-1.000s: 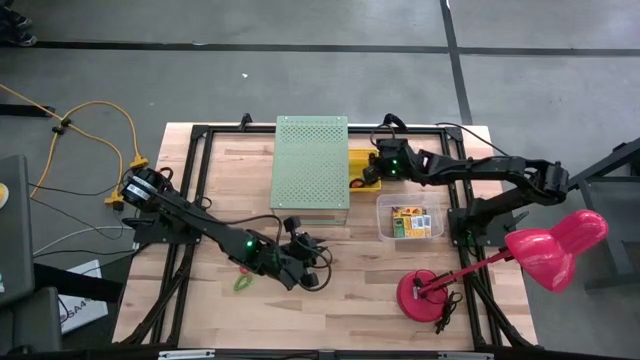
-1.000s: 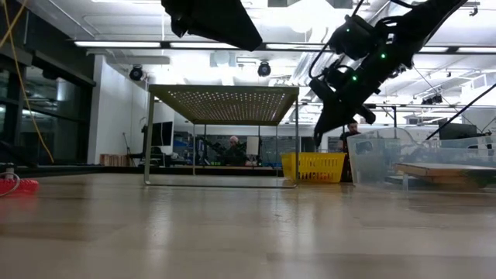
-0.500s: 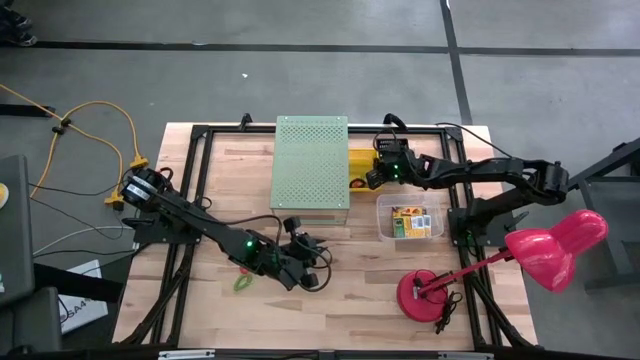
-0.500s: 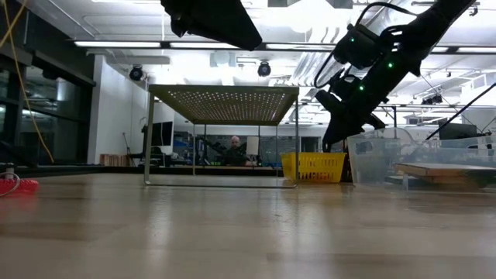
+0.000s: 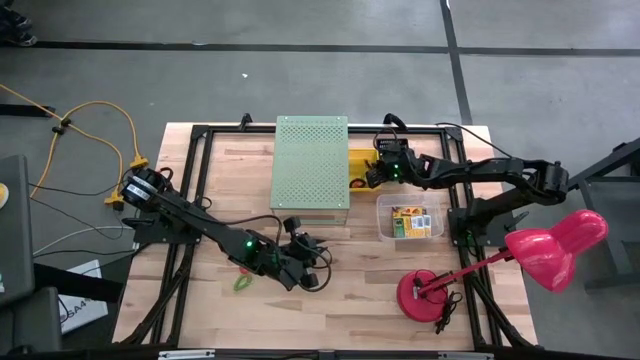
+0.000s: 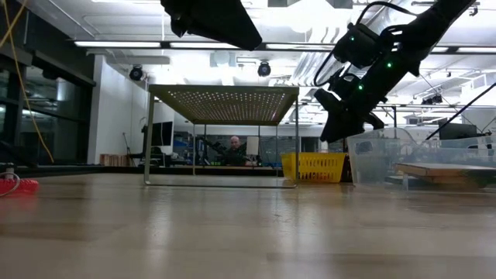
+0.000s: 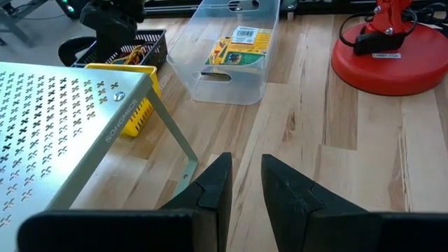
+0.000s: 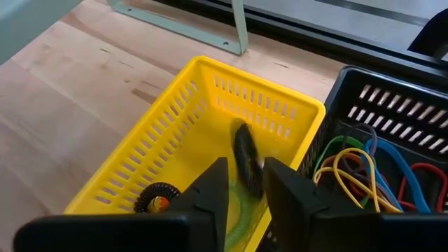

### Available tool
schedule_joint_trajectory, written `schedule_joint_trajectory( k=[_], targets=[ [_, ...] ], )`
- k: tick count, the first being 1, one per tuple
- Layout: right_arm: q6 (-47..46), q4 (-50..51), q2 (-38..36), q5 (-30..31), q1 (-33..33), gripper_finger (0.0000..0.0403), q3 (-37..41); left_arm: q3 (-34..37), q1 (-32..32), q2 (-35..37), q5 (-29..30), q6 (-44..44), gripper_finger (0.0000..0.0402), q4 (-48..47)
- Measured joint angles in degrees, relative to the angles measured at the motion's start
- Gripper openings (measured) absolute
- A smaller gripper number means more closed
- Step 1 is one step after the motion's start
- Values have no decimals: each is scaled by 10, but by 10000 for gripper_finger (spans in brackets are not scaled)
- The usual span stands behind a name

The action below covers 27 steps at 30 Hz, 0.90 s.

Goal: Pick & Place Office Desk Supplies
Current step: Put the black spring keychain into the yellow bin, then put the orange spring keychain into the yellow bin

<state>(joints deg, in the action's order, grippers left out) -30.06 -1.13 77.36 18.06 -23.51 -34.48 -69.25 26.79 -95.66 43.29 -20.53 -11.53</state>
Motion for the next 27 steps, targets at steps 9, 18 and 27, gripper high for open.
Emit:
schedule_joint_trajectory(
  k=[9, 18, 27],
  targets=[
    [-1, 0, 0, -1, 0, 105, 0, 0, 0, 0, 0, 0, 75, 0],
    [3, -29, -38, -75, -2, 101, 0, 0, 0, 0, 0, 0, 75, 0],
    [-12, -22, -146, -233, 36, 100, -1, 0, 0, 0, -1, 0, 75, 0]
  ],
)
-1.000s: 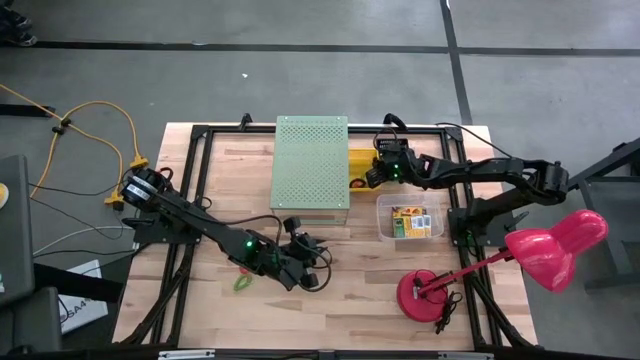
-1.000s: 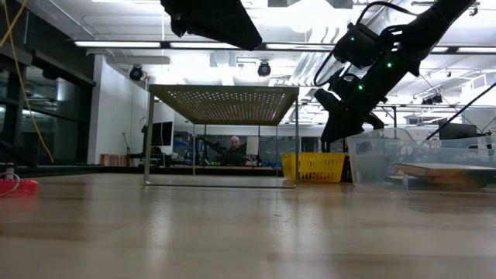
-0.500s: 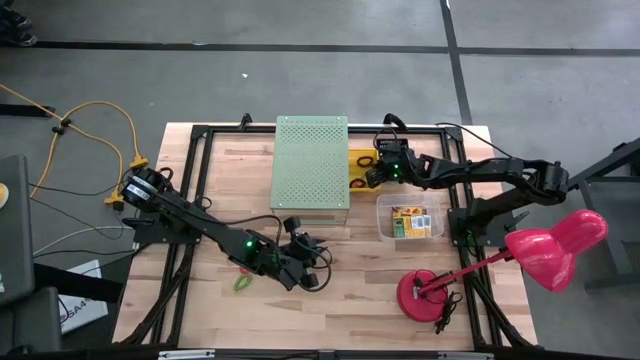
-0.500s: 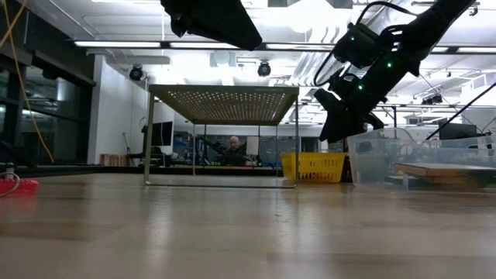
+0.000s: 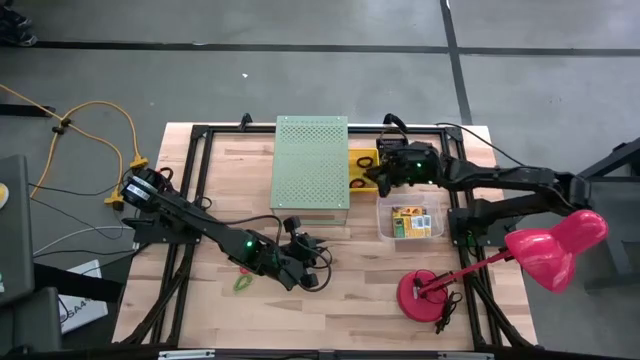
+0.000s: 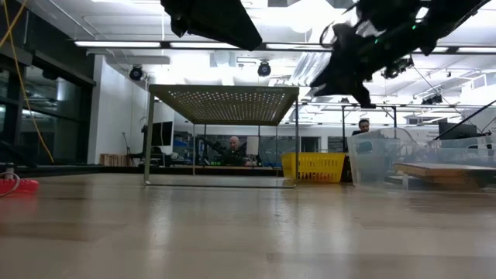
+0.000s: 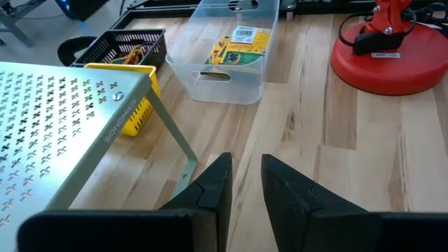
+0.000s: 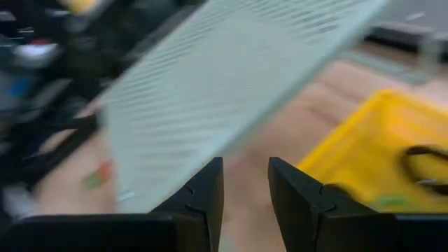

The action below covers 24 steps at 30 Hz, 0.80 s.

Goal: Pick & Place Office Desk Supplies
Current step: Put the orange spring keychain into the yellow bin

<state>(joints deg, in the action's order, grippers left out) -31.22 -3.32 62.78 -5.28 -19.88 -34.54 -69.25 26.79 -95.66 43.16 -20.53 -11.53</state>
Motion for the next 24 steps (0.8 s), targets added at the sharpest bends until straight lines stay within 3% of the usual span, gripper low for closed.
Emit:
schedule_joint_trajectory(
  k=[3, 7, 19, 24],
  targets=[
    [-13, 0, -20, -27, 36, 100, 0, 0, 0, 0, -15, 0, 75, 0],
    [-9, -13, -24, -19, 98, 100, 0, 0, 2, 0, -21, 0, 75, 0],
    [48, -68, -21, 111, 293, 100, 0, 0, 45, 0, -21, 1, 75, -11],
    [60, -91, 18, 167, 368, 100, 1, 0, 80, 0, -20, -51, 75, -57]
  ],
)
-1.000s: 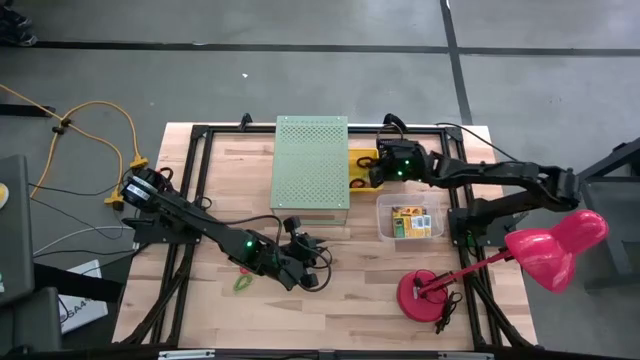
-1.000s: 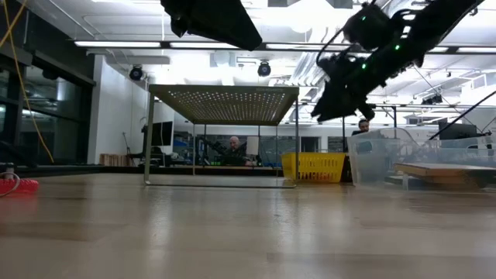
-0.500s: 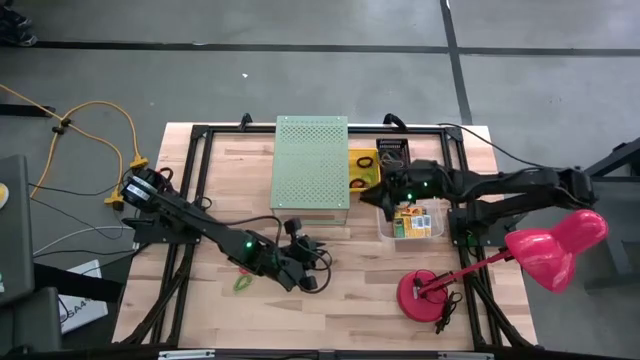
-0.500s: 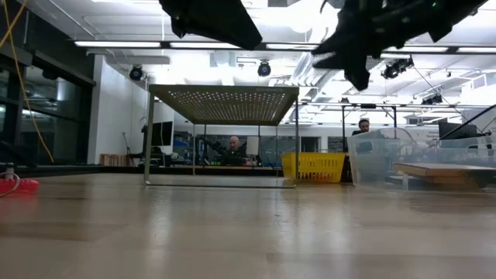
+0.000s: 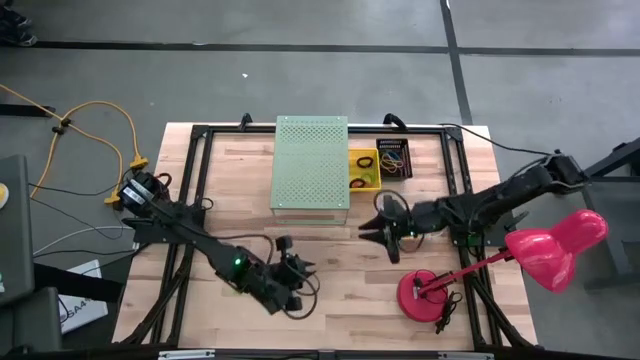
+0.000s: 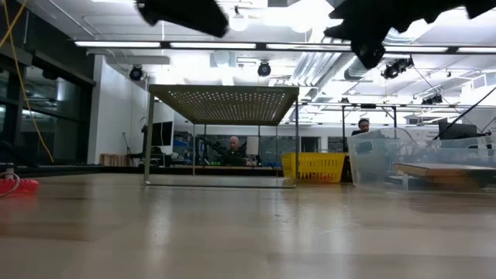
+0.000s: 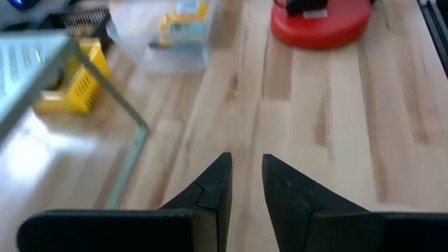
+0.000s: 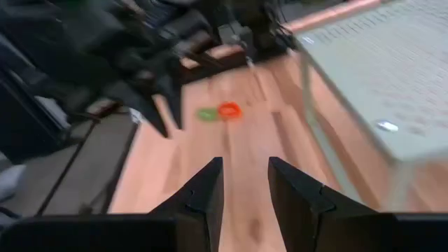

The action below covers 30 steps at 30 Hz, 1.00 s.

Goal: Pick & Place Office Desk Supplies
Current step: Put the orange spring keychain into the yellow bin

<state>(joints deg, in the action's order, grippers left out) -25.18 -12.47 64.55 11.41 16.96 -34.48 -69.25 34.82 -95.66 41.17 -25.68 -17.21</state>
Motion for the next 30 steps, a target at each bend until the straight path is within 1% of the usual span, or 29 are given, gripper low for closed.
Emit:
schedule_joint_trajectory(
  k=[5, 12, 17, 19, 22, 25, 30],
  targets=[
    [2, -72, 76, 35, 48, 100, 1, 0, 38, 0, 0, -139, 75, -104],
    [34, -228, 185, 35, 71, 100, -1, 0, 90, 0, -3, -363, 75, -281],
    [44, -285, 234, 27, 70, 100, -1, 0, 120, 0, -27, -487, 75, -398],
    [42, -287, 244, 24, 70, 100, -1, 0, 128, 0, -39, -519, 75, -436],
    [41, -290, 249, 21, 70, 100, -1, 1, 140, 0, -44, -537, 75, -477],
    [39, -291, 249, 21, 70, 100, -1, 1, 149, 0, -44, -540, 75, -483],
    [38, -298, 249, 21, 70, 100, -1, 1, 158, 0, -62, -542, 75, -483]
  ],
)
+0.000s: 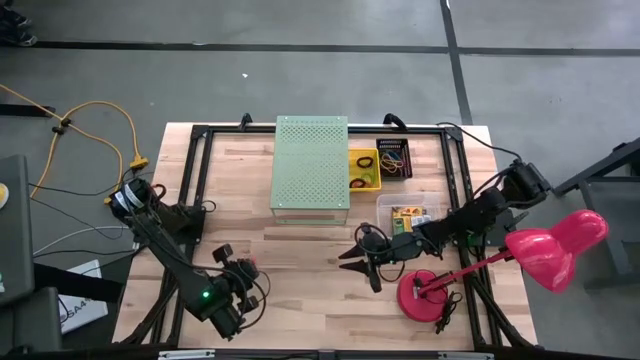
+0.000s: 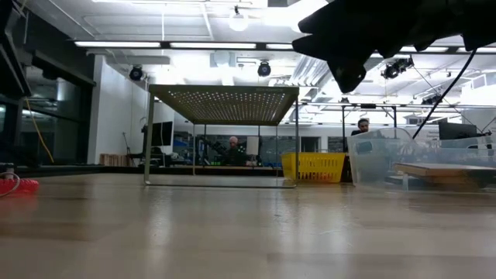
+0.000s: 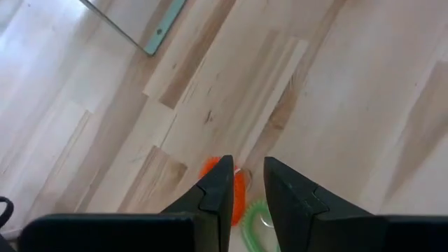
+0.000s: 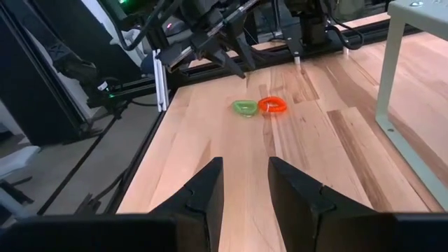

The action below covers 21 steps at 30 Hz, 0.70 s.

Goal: Pick & Place Office Desk Supplies
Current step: Put the orange spring keychain into the yellow bin

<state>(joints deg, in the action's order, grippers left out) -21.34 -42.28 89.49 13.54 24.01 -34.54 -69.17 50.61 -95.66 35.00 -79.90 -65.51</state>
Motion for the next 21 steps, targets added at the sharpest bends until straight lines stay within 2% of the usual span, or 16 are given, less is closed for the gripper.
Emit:
schedule_joint_trajectory(
  k=[6, 12, 16, 21],
  targets=[
    [0, 0, 0, 0, 0, 100, 0, 12, -4, 0, -34, 9, 75, 0],
    [0, 0, 0, 0, 0, 100, 0, 66, -7, 0, -77, -21, 75, 7],
    [2, 0, 0, 0, 0, 100, 0, 102, -7, 2, -100, -29, 75, 49],
    [4, 0, 0, 0, -2, 100, 0, 115, -7, 20, -99, -4, 75, 97]
  ],
)
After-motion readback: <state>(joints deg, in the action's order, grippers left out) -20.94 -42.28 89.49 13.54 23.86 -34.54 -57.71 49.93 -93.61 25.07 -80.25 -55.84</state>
